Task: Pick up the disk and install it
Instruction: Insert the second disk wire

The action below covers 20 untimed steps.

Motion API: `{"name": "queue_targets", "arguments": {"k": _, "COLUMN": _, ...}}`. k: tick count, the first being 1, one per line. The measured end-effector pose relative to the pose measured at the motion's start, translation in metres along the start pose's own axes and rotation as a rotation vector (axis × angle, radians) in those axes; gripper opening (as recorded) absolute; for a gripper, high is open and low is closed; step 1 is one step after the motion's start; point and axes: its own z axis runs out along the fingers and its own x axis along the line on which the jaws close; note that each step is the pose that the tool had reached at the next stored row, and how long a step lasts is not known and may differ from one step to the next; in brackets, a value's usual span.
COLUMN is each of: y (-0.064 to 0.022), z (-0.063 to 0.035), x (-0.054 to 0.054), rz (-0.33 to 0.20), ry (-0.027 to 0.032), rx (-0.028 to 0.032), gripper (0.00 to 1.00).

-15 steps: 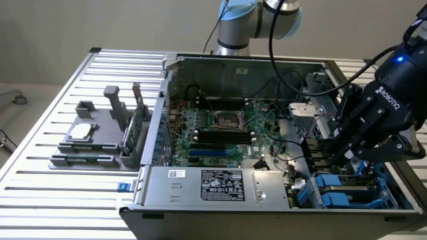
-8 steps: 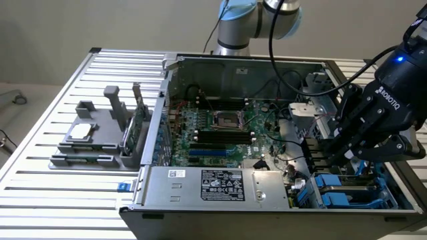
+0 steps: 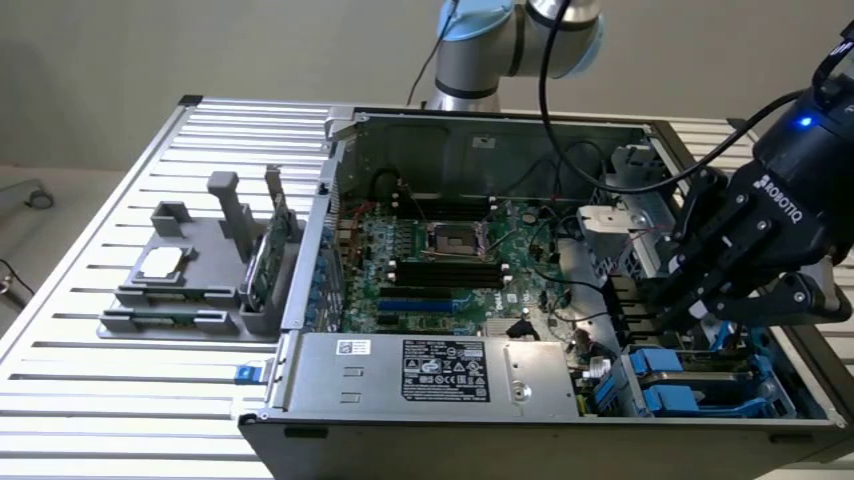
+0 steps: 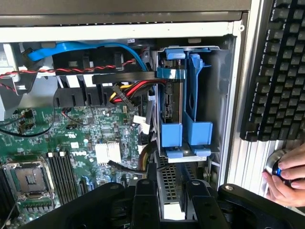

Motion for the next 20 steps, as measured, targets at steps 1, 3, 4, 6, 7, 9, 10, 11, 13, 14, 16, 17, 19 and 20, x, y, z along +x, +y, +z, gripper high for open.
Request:
{"name": "queue_targets", "arguments": {"k": 1, "y": 0.0006, "z": 0.0, "x": -0.001, "rz": -0.003, "ry": 0.0097, "rx": 0.0004, "gripper": 0.3}}
{"name": "queue_targets", "arguments": {"k": 3, "y": 0.0022, "z": -0.0003, "x": -0.004, "rz": -0.007, "ry": 0.0257, "rx": 0.0012, "gripper": 0.3}}
{"name": "queue_targets", "arguments": {"k": 4, "y": 0.0031, "z": -0.0005, "x": -0.005, "rz": -0.008, "ry": 0.0312, "rx": 0.0014, "gripper": 0.3}}
{"name": "queue_targets", "arguments": {"k": 6, "y": 0.0051, "z": -0.0009, "x": -0.008, "rz": -0.01, "ry": 0.0374, "rx": 0.0017, "gripper": 0.3}}
{"name": "queue_targets", "arguments": {"k": 7, "y": 0.0062, "z": -0.001, "x": -0.01, "rz": -0.01, "ry": 0.0394, "rx": 0.0018, "gripper": 0.3}}
{"name": "queue_targets", "arguments": {"k": 9, "y": 0.0084, "z": -0.0014, "x": -0.013, "rz": -0.011, "ry": 0.0431, "rx": 0.0019, "gripper": 0.3}}
{"name": "queue_targets", "arguments": {"k": 10, "y": 0.0097, "z": -0.0015, "x": -0.015, "rz": -0.012, "ry": 0.0449, "rx": 0.002, "gripper": 0.3}}
{"name": "queue_targets", "arguments": {"k": 11, "y": 0.0109, "z": -0.0017, "x": -0.017, "rz": -0.012, "ry": 0.0461, "rx": 0.002, "gripper": 0.3}}
{"name": "queue_targets", "arguments": {"k": 13, "y": 0.014, "z": -0.0023, "x": -0.021, "rz": -0.013, "ry": 0.048, "rx": 0.0021, "gripper": 0.3}}
{"name": "queue_targets", "arguments": {"k": 14, "y": 0.0158, "z": -0.0026, "x": -0.023, "rz": -0.013, "ry": 0.0488, "rx": 0.0022, "gripper": 0.3}}
{"name": "queue_targets", "arguments": {"k": 16, "y": 0.0195, "z": -0.0033, "x": -0.025, "rz": -0.013, "ry": 0.0502, "rx": 0.0022, "gripper": 0.3}}
{"name": "queue_targets", "arguments": {"k": 17, "y": 0.0212, "z": -0.0037, "x": -0.027, "rz": -0.013, "ry": 0.0506, "rx": 0.0023, "gripper": 0.3}}
{"name": "queue_targets", "arguments": {"k": 19, "y": 0.0243, "z": -0.0043, "x": -0.029, "rz": -0.014, "ry": 0.0515, "rx": 0.0023, "gripper": 0.3}}
{"name": "queue_targets", "arguments": {"k": 20, "y": 0.0257, "z": -0.0045, "x": -0.03, "rz": -0.014, "ry": 0.0519, "rx": 0.0021, "gripper": 0.3}}
